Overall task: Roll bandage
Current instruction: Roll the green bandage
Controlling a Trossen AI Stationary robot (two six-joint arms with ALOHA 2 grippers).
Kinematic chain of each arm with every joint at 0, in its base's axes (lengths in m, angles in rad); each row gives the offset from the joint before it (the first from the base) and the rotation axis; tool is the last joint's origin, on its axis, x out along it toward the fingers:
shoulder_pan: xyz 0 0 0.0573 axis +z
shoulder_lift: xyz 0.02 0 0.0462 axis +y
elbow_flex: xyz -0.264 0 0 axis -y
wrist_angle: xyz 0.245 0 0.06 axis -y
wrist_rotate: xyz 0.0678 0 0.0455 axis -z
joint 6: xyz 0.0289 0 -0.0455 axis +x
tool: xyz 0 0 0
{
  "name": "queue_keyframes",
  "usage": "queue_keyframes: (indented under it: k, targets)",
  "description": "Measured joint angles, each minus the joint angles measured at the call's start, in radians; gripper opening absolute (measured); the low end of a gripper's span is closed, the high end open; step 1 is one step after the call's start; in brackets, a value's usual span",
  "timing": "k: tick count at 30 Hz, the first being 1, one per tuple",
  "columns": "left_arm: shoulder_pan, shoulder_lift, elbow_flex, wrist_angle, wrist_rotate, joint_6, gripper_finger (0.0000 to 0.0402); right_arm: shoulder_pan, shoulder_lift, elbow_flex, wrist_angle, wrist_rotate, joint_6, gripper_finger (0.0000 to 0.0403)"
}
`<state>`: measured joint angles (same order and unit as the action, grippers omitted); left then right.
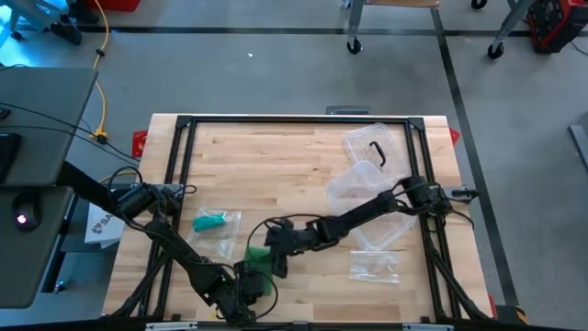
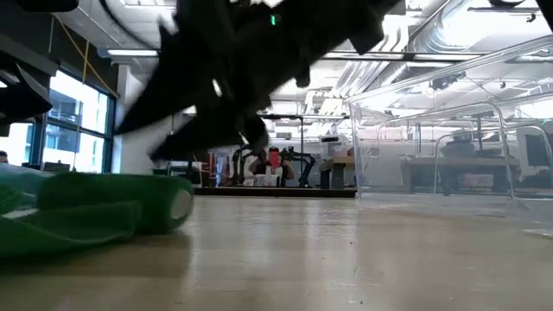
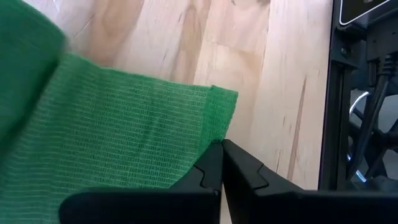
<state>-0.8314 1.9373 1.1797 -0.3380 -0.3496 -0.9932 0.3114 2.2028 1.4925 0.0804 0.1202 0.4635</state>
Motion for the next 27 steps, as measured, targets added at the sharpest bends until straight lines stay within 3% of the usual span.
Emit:
queue_keyframes:
  k: [6, 16, 27]
  targets:
    - [0.000, 0.000, 0.000, 0.042, 0.007, 0.019, 0.0000, -0.001, 0.010, -0.002, -0.122, 0.138, 0.081, 0.0199]
    - [-0.001, 0.000, 0.000, 0.107, 0.140, 0.046, 0.0000, -0.010, 0.010, -0.002, -0.126, 0.113, 0.061, 0.0199]
    - [-0.001, 0.000, 0.000, 0.104, 0.132, 0.053, 0.0000, -0.010, -0.021, -0.001, -0.101, 0.147, 0.049, 0.0199]
